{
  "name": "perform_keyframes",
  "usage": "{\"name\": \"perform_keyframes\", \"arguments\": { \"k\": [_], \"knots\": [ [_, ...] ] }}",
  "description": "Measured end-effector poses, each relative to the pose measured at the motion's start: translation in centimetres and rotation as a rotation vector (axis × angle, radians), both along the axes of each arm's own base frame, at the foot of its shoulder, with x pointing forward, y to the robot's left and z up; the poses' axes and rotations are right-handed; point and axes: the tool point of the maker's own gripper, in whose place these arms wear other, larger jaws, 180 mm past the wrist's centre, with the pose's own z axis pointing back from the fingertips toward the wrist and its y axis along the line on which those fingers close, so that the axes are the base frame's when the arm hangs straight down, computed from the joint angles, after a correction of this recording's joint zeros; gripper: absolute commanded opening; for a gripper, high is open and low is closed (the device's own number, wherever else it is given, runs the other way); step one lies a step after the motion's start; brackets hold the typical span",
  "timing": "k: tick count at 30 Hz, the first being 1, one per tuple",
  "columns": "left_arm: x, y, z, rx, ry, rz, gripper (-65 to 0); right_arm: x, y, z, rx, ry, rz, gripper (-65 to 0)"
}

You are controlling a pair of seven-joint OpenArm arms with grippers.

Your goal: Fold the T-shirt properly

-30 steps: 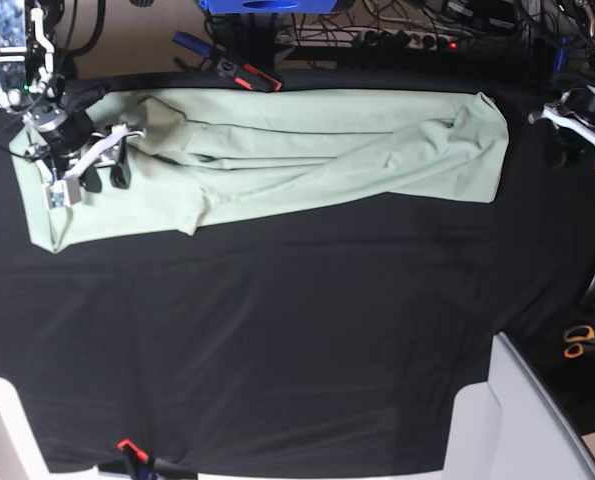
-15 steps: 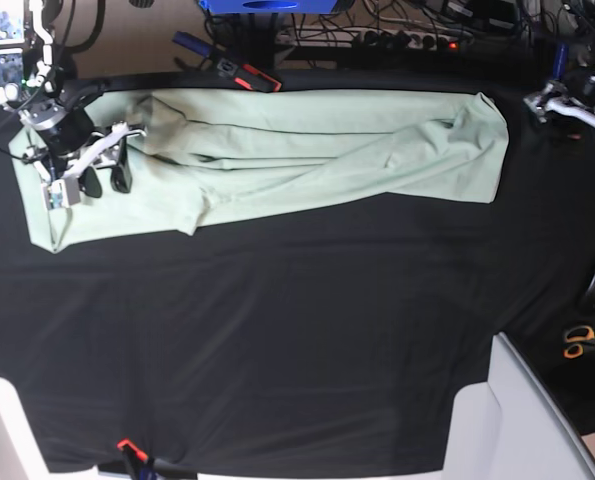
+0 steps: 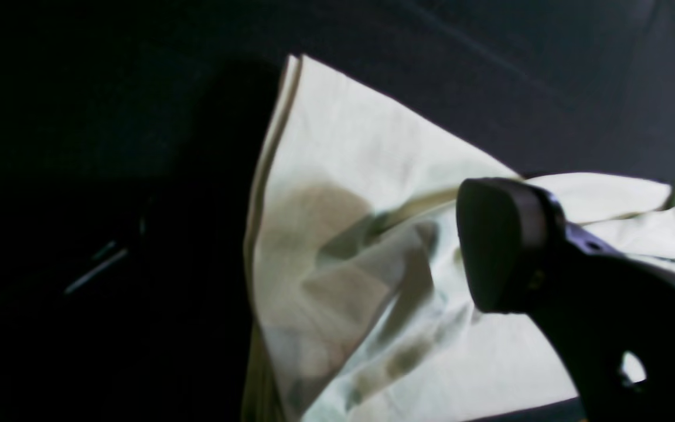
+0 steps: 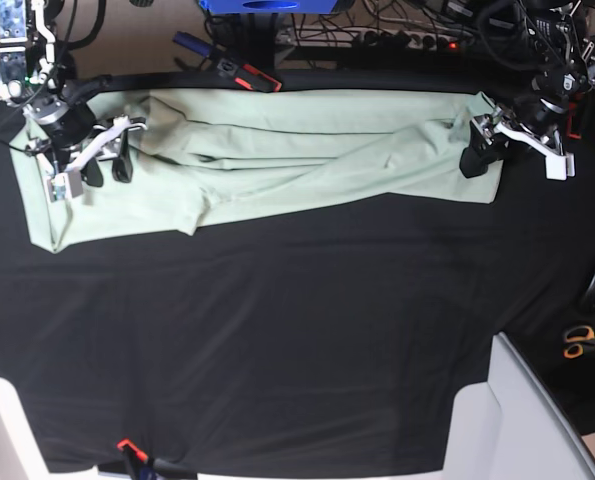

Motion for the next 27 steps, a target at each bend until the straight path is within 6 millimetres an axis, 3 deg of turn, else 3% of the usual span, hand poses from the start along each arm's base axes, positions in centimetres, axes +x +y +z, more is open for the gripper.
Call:
{"name": "perform_keyframes", "arguments": {
  "k": [2, 4, 9, 11, 13, 15, 21, 23, 27],
  "knots": [
    [0.0, -0.7, -0.5, 0.031, 0.019, -0.054, -2.9, 0.0, 0.0, 0.0, 0.000, 0.000, 0.000, -38.3],
    [0.4, -1.5, -0.7, 0.050, 0.019, -0.077, -10.4, 0.0, 0.0, 0.0, 0.000, 0.000, 0.000, -38.3],
    [-0.1, -2.6, -1.5, 0.047, 0.044, -0.094, -43.3, 0.0, 0.4, 0.0, 0.012, 0.000, -0.005, -38.3],
    [-0.5, -2.6, -1.8, 0.048, 0.060, -0.101, -54.6, 0.0, 0.4, 0.0, 0.011, 0.000, -0.005, -38.3],
    [-0.9, -2.8, -2.0, 0.045, 0.071, -0.105, -61.6, 0.0, 0.3, 0.0, 0.010, 0.000, -0.005, -38.3],
    [-0.9, -2.8, -2.0, 0.045, 0.075, -0.106, -65.0, 0.0, 0.3, 0.0, 0.010, 0.000, -0.005, -38.3],
    [-0.4, -2.8, -1.1, 0.105, 0.089, -0.176, -65.0, 0.0, 0.3, 0.0, 0.010, 0.000, -0.005, -38.3],
    [0.4, -2.4, 0.4, 0.150, 0.059, -0.189, -65.0, 0.0, 0.4, 0.0, 0.012, 0.000, -0.005, -38.3],
    [3.4, -1.2, 5.2, 0.257, -0.072, -0.204, -65.0, 0.0, 0.3, 0.0, 0.010, 0.000, -0.005, -38.3]
  ]
}}
